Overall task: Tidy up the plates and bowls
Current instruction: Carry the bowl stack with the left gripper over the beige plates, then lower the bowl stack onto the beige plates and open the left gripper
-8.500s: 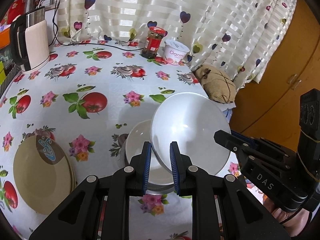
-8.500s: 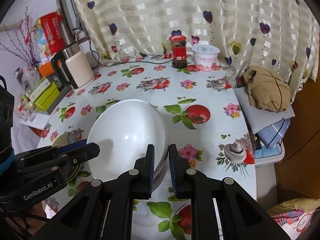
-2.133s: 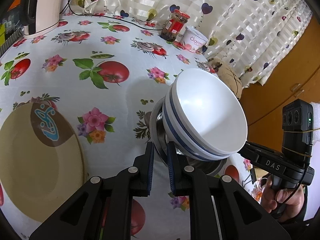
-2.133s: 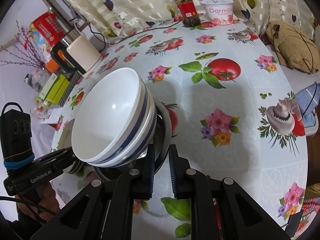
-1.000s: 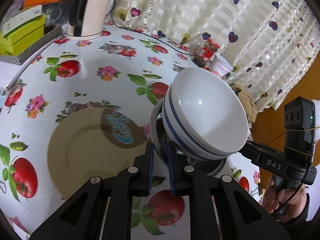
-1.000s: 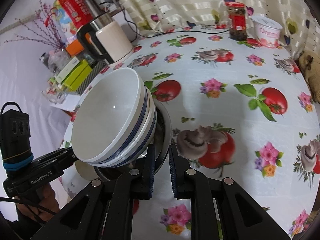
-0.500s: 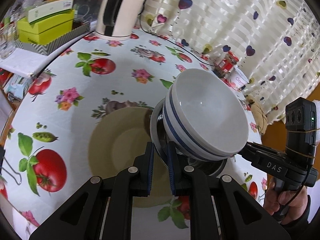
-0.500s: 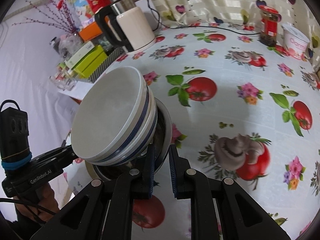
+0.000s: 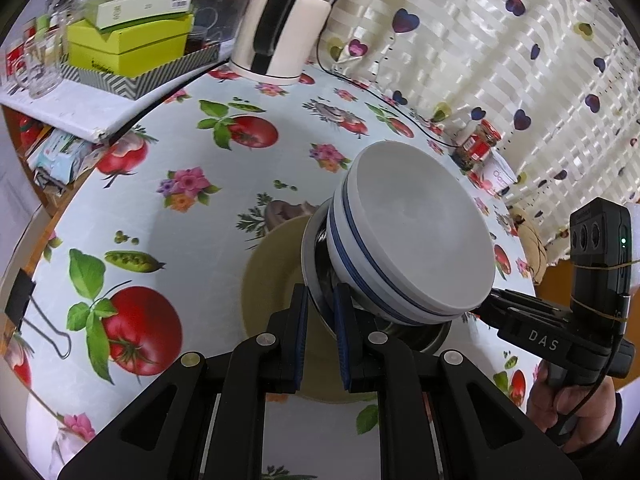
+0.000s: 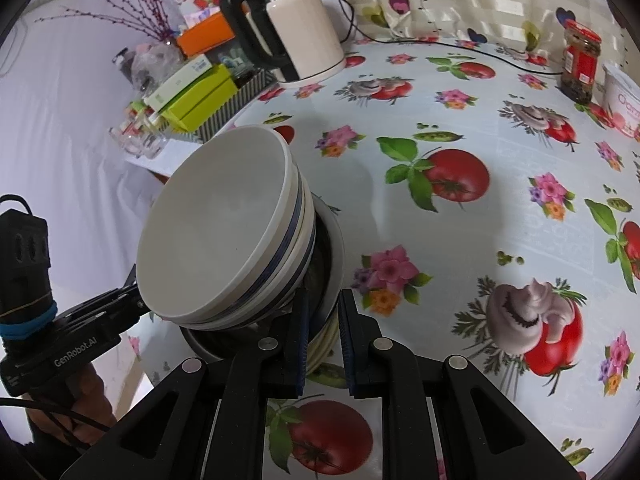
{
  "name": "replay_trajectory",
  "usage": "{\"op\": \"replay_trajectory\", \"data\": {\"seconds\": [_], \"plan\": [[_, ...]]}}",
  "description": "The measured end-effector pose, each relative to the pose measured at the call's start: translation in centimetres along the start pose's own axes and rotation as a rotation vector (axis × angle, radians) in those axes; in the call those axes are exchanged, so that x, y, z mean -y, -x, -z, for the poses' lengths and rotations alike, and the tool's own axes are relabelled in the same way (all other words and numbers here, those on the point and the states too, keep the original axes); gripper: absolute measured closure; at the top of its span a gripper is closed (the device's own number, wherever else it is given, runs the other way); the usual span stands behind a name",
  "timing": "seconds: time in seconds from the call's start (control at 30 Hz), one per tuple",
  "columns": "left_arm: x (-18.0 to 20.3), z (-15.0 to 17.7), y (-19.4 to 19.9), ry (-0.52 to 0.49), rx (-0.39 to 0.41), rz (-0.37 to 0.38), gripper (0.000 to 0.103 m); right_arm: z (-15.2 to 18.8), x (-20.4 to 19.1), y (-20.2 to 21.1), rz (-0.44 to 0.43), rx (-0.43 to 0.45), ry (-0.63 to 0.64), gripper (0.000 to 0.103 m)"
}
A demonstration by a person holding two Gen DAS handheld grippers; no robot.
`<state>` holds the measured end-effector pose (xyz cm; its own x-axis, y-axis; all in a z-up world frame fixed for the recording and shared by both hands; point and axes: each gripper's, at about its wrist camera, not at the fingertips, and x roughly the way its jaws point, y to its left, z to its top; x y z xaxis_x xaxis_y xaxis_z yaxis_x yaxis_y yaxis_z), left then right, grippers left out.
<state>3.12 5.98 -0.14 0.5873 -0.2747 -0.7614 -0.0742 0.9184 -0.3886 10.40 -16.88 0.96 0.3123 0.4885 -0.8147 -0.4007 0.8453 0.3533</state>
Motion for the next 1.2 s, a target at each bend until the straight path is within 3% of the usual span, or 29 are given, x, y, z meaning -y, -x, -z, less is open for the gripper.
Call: {"op": "replay_trajectory", "data": {"seconds": [0.77,1.2], "plan": [[-1.8,0.8,0.3,0.054,-0.01,-0.05,0.09,0.2,-1.8,-1.6,-0.034,-0.049,0.037,0.086],[-1.3,0.8,2.2,0.04,0.044,-0.121,0.09,1.0,-1.4,0.6,0.001,-0.004,0.046,0.066]]}}
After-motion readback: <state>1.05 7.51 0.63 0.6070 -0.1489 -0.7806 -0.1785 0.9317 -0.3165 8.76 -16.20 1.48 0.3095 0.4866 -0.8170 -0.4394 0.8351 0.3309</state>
